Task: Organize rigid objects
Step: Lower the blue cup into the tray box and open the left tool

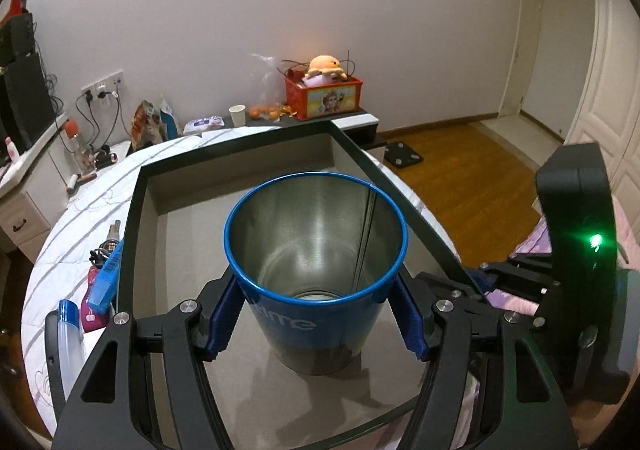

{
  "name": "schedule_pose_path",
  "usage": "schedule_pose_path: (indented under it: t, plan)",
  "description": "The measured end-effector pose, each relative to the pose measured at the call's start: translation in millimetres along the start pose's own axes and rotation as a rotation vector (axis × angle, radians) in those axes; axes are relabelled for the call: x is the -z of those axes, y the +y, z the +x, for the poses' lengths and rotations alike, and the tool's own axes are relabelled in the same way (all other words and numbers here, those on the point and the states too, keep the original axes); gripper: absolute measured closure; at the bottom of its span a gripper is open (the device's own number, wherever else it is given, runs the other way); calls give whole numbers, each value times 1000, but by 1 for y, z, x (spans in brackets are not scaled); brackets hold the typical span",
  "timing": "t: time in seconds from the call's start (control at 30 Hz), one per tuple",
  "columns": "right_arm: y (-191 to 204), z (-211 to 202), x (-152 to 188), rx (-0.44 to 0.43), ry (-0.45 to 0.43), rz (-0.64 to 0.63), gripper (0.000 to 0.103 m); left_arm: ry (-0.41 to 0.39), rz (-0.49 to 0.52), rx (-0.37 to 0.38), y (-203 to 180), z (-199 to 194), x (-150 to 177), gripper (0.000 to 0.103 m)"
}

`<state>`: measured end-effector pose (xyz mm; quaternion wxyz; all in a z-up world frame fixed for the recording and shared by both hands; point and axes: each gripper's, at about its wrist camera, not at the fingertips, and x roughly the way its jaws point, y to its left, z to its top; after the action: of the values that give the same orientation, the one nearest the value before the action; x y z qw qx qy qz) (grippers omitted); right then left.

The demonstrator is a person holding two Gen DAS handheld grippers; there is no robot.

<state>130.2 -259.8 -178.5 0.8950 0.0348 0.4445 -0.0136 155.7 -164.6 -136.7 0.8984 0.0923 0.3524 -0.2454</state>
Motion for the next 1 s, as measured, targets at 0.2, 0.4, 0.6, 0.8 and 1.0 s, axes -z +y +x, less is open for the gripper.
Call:
schedule_pose_path:
  t: [0.2, 0.4, 0.6, 0.8, 1.0]
  plan:
    - [1, 0, -1, 4, 6, -4, 90, -15, 1, -37, 2, -3, 7, 16]
    - [0, 0, -2, 12, 15, -7, 90, -80, -20, -43, 13, -31, 10, 3]
    - [3, 2, -4, 35, 27, -16, 90, -134, -51, -71, 35, -69, 21, 2]
    - [4, 2, -4, 55, 37, -20, 90, -196, -123, -124, 68, -113, 37, 1]
    - [8, 4, -4, 86, 51, -30, 90, -238, -171, -329, 107, -146, 53, 0]
